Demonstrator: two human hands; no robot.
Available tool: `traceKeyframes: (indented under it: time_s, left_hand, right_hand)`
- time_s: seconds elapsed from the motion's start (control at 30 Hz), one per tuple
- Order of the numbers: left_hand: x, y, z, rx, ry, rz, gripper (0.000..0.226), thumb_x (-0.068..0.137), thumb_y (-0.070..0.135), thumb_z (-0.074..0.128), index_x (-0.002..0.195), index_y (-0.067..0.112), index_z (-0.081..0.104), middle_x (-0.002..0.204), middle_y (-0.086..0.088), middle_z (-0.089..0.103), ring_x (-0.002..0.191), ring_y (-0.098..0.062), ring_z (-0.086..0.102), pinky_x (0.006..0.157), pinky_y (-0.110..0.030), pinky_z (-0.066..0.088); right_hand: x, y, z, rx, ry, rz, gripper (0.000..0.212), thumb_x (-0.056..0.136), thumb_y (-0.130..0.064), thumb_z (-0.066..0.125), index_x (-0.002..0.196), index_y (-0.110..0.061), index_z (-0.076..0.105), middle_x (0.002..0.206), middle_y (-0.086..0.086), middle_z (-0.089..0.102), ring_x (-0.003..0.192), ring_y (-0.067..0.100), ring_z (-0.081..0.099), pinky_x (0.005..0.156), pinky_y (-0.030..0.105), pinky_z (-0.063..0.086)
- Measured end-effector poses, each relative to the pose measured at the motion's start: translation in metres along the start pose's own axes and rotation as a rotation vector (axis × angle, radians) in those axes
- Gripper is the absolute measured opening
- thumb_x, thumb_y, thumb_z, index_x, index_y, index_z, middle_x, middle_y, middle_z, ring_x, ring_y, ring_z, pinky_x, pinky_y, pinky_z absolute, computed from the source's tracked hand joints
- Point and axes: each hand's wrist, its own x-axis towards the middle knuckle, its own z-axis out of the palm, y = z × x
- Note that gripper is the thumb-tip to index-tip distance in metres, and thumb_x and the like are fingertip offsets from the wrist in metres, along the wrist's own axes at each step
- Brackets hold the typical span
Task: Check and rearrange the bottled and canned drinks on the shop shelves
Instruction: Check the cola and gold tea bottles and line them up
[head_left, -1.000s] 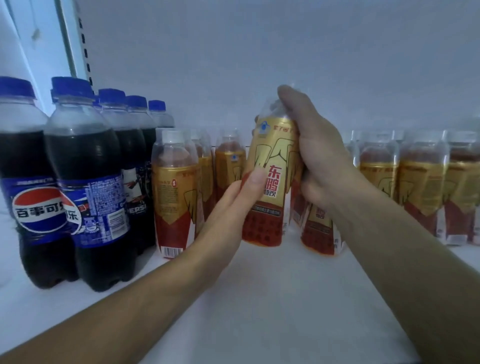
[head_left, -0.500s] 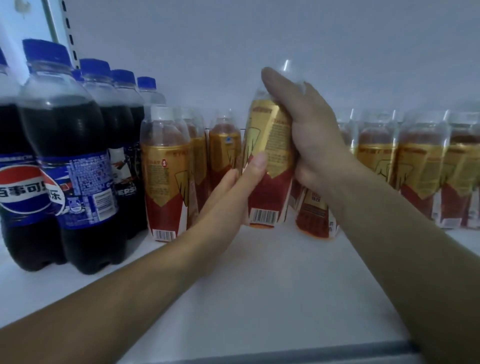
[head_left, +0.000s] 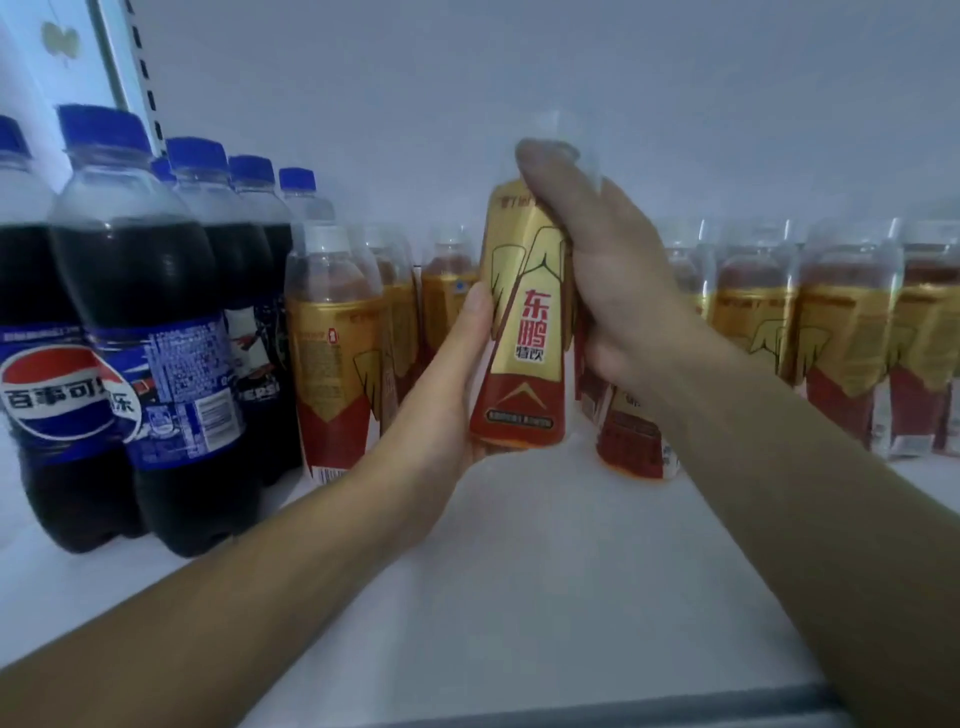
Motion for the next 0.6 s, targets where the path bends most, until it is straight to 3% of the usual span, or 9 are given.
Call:
traceKeyframes:
  time_s: [0.07, 0.17, 0.27, 0.33, 0.43, 0.53, 0.6]
  left_hand:
    - [0.002, 0.003, -0.008, -0.067, 0.019, -0.059, 0.054, 0.09, 0.066, 0.043, 0.097, 0.027, 0.079, 0.103, -0.006, 0.076, 0.092, -0.024, 0.073, 0.094, -0.052, 0.054]
    - [-0.003, 0.009, -0.015, -0.14, -0.099, -0.232, 0.075, 0.086, 0.075, 0.038, 0.105, 0.013, 0.076, 0.094, -0.015, 0.074, 0.075, -0.033, 0.072, 0.068, -0.034, 0.052]
    - [-0.002, 0.007, -0.008, -0.089, -0.102, -0.22, 0.077, 0.089, 0.074, 0.032, 0.121, 0.014, 0.069, 0.105, -0.013, 0.075, 0.092, -0.032, 0.074, 0.074, -0.038, 0.058]
    - [0.001, 0.005, -0.001, -0.051, -0.012, -0.102, 0.066, 0.093, 0.069, 0.034, 0.124, 0.021, 0.068, 0.11, -0.008, 0.075, 0.103, -0.028, 0.072, 0.081, -0.044, 0.059]
    - [0.003, 0.006, -0.003, -0.029, 0.076, 0.004, 0.052, 0.096, 0.064, 0.038, 0.109, 0.027, 0.073, 0.103, -0.005, 0.077, 0.094, -0.026, 0.074, 0.078, -0.043, 0.06]
    - [-0.003, 0.01, -0.01, -0.14, -0.04, -0.133, 0.065, 0.098, 0.061, 0.034, 0.098, 0.013, 0.077, 0.093, -0.014, 0.075, 0.076, -0.031, 0.073, 0.063, -0.036, 0.06]
    - [-0.006, 0.01, -0.011, -0.147, -0.103, -0.196, 0.069, 0.098, 0.06, 0.03, 0.102, 0.01, 0.077, 0.098, -0.017, 0.074, 0.083, -0.034, 0.074, 0.062, -0.035, 0.06]
  right_hand:
    - [0.0, 0.0, -0.001, 0.166, -0.111, 0.089, 0.027, 0.093, -0.036, 0.068, 0.101, -0.011, 0.061, 0.076, 0.004, 0.067, 0.069, 0.02, 0.066, 0.072, 0.036, 0.057]
    - [0.0, 0.0, -0.004, 0.335, -0.237, 0.246, 0.037, 0.093, -0.045, 0.061, 0.095, -0.009, 0.068, 0.097, 0.012, 0.066, 0.087, 0.025, 0.066, 0.086, 0.041, 0.058]
    - [0.0, -0.002, -0.003, 0.311, -0.157, 0.224, 0.041, 0.092, -0.045, 0.062, 0.078, -0.008, 0.071, 0.088, 0.014, 0.066, 0.079, 0.024, 0.065, 0.076, 0.036, 0.059]
    - [0.0, -0.003, -0.002, 0.208, -0.09, 0.142, 0.039, 0.093, -0.046, 0.065, 0.082, -0.008, 0.068, 0.082, 0.012, 0.064, 0.071, 0.023, 0.065, 0.072, 0.035, 0.059]
    - [0.002, -0.002, -0.002, 0.172, -0.087, 0.11, 0.038, 0.094, -0.047, 0.064, 0.094, -0.008, 0.065, 0.081, 0.01, 0.064, 0.07, 0.021, 0.065, 0.075, 0.036, 0.056]
    - [0.001, 0.001, -0.001, 0.256, -0.222, 0.163, 0.039, 0.097, -0.046, 0.058, 0.094, -0.007, 0.066, 0.085, 0.009, 0.065, 0.077, 0.022, 0.065, 0.082, 0.037, 0.056]
    - [-0.001, 0.001, -0.001, 0.277, -0.227, 0.189, 0.043, 0.095, -0.047, 0.06, 0.1, -0.005, 0.066, 0.085, 0.01, 0.065, 0.075, 0.022, 0.065, 0.081, 0.04, 0.058]
